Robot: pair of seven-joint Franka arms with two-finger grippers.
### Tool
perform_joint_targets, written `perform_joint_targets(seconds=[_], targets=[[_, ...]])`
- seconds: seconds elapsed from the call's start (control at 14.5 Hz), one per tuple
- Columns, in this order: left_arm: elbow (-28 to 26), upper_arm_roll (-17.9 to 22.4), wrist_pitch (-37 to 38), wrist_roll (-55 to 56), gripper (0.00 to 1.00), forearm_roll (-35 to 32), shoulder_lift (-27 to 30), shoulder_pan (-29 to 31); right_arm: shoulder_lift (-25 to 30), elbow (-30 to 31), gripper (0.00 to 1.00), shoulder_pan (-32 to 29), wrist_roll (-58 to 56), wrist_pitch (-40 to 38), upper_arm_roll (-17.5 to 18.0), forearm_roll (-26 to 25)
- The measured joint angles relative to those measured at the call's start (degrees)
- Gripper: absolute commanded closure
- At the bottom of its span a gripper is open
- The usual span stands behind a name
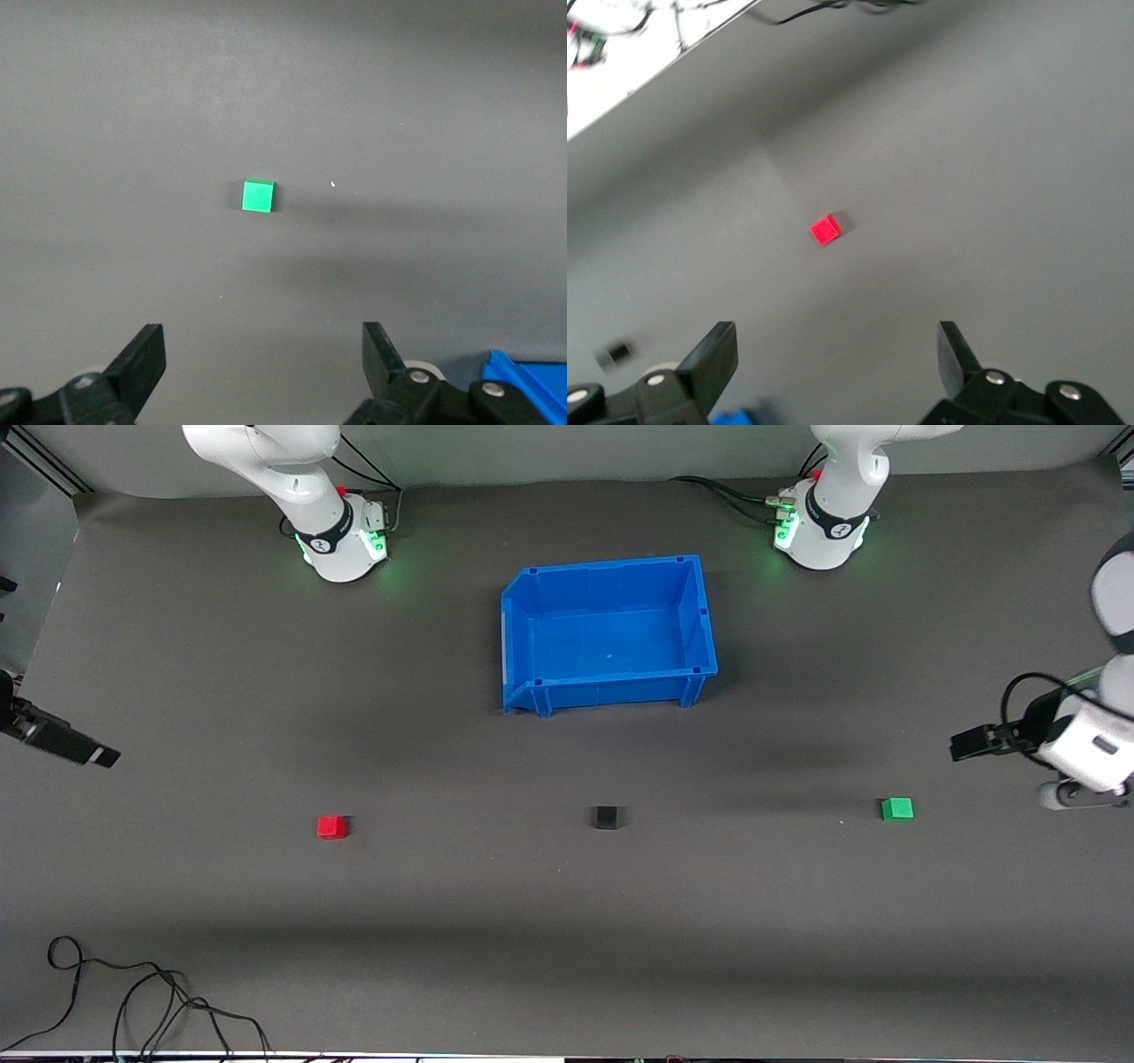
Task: Attach green and red cubes to black cube
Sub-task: 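Move the right gripper toward the red cube while the left gripper approaches the green cube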
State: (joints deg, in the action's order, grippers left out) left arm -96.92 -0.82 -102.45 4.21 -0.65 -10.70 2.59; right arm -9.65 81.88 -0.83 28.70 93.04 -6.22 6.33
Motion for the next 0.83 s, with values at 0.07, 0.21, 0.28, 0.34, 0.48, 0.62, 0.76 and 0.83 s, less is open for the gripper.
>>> perform_joint_targets(seconds=[0.07,0.21,0.28,0.34,0.48,0.62,0.76,0.83], targets=[[-1.26,0.10,-1.03,2.17,0.02,-0.02,-0.15,0.18,-0.70,-0.31,0.00,0.06,5.91,0.02,0.01,0.05],[-2.44,0.32,-1.90,7.98,0.02,-0.03,-0.63,1.23,-2.28,-1.06,0.00,0.22,18.86,0.21,0.07,0.16],[-2.71,0.43,-1.93,10.71,0.02,-0.02,-1.08,1.89,-3.10,-1.61,0.00,0.29,25.67,0.22,0.15,0.22],[-3.08,0.48,-2.14,13.89,0.02,0.01,-1.64,2.61,-3.82,-2.03,0.00,0.32,31.83,0.23,0.27,0.34],[-3.65,0.54,-3.32,23.19,0.02,0.04,-3.19,3.50,-5.02,-2.40,0.00,0.33,39.76,0.23,0.47,1.16],[-3.92,0.52,-3.99,35.03,0.02,0.08,-5.34,3.65,-6.40,-2.40,0.00,0.33,42.88,0.21,0.48,2.39],[-3.97,0.43,-6.30,47.95,0.04,0.12,-7.65,3.64,-8.31,-2.36,0.00,0.30,44.71,0.20,0.48,3.91],[-3.99,0.37,-8.67,54.16,0.05,0.13,-8.66,3.62,-9.49,-2.32,0.00,0.20,45.27,0.20,0.43,6.05]])
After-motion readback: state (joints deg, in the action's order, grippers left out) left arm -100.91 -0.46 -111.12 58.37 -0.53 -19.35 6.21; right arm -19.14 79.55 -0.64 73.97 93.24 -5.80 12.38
